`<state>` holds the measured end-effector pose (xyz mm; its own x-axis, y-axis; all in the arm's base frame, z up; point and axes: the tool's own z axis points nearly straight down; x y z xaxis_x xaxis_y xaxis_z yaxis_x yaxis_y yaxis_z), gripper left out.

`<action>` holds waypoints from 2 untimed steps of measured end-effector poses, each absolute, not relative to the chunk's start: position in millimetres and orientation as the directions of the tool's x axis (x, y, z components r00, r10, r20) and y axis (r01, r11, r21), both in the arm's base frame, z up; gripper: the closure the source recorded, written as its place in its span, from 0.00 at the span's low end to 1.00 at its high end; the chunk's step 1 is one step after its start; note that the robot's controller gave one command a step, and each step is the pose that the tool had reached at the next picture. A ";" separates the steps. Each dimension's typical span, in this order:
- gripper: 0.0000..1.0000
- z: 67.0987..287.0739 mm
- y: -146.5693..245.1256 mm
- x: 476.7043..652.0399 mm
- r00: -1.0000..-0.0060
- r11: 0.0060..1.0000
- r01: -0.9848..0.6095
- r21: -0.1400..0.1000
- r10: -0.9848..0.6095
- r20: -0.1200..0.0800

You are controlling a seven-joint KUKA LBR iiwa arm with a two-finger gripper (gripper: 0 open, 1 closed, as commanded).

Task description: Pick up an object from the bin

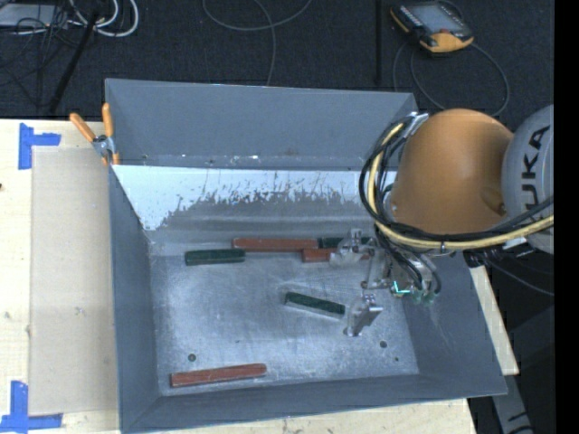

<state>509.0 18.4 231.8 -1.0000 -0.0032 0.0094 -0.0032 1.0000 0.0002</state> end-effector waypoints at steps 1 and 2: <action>0.00 235.4 18.3 510.5 -1.000 1.000 -0.003 0.000 -0.003 0.002; 1.00 77.6 18.2 506.1 -1.000 1.000 -0.001 0.001 -0.001 -0.002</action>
Offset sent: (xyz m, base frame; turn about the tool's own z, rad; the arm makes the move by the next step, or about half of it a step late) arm -0.0040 0.0001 -0.1618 0.0057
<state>506.1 18.2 77.6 -1.0000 -0.0007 -0.0022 -0.0007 1.0000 0.0010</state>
